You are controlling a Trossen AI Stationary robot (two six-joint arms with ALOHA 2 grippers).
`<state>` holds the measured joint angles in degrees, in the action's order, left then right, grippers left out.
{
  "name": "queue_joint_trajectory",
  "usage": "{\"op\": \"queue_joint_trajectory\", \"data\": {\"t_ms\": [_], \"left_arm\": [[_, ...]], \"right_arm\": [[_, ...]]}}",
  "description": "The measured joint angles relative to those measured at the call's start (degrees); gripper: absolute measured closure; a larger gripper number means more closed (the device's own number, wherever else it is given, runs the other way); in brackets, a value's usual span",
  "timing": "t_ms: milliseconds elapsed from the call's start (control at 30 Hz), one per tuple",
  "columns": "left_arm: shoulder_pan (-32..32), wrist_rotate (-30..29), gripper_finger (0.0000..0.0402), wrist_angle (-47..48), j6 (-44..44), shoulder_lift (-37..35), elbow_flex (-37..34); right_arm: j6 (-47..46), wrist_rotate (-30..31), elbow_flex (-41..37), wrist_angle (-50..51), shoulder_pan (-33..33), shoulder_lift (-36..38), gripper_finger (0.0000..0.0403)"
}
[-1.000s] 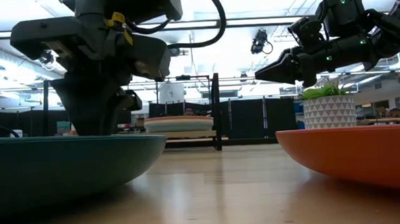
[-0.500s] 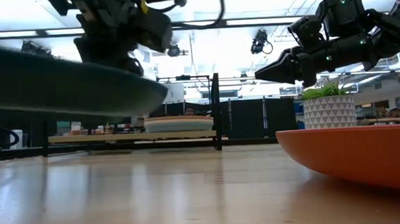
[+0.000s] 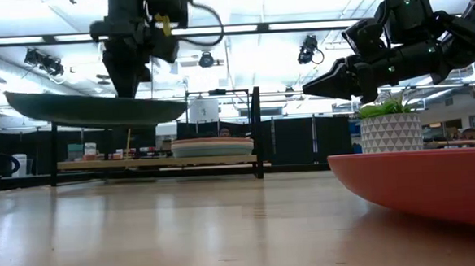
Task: Place and stack plates onto a shelf
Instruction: Put the dark blue plate on the shelf
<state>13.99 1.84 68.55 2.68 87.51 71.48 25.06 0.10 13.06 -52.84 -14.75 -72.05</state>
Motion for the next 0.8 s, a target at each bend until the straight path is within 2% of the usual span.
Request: {"op": "queue_joint_trajectory", "data": {"t_ms": [267, 600, 800], "left_arm": [[10.74, 0.05, 0.0388, 0.42, 0.93, 0.01, -0.79], [19.43, 0.04, 0.0387, 0.70, 4.98, 0.01, -0.79], [24.89, -3.21, 0.0387, 1.31, 10.13, 0.01, -0.79]], "right_arm": [[0.00, 0.00, 0.00, 0.17, 0.01, 0.00, 0.0282], [-0.46, 0.00, 0.00, 0.39, -0.01, 0.00, 0.0282], [-0.48, 0.00, 0.00, 0.42, 0.00, 0.00, 0.0282]]}}
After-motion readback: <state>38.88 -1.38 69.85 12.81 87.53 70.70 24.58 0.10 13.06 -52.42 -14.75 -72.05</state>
